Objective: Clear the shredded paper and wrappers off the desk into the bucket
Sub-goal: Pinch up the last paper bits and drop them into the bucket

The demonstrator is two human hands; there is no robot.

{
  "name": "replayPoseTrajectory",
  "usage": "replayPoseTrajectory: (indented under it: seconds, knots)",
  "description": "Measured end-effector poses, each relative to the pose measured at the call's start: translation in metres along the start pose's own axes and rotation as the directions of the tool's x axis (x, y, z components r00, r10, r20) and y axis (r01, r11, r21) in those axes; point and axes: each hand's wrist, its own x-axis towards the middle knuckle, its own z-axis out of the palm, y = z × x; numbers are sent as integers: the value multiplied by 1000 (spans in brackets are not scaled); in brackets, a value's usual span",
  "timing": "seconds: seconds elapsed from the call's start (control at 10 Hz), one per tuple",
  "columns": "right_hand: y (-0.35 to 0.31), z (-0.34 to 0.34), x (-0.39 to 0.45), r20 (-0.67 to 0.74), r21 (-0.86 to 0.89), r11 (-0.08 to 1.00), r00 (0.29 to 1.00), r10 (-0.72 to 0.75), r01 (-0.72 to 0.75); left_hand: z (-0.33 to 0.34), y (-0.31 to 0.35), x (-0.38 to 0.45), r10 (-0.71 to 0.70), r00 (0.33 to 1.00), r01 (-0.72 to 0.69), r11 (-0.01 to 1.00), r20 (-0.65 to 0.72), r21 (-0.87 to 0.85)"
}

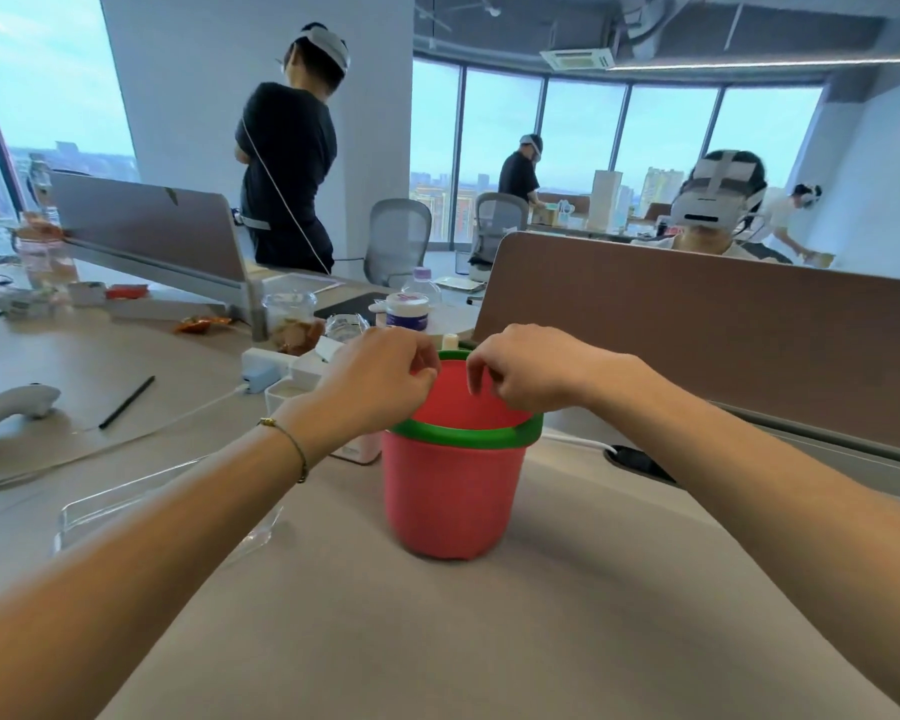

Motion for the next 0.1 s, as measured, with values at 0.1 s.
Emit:
replayPoseTrajectory:
  seconds: [0.1]
  knots:
    - [-7,-5,-10,-130,28,999,991,-35,39,-6,8,-5,9,997,-11,1000,-74,-24]
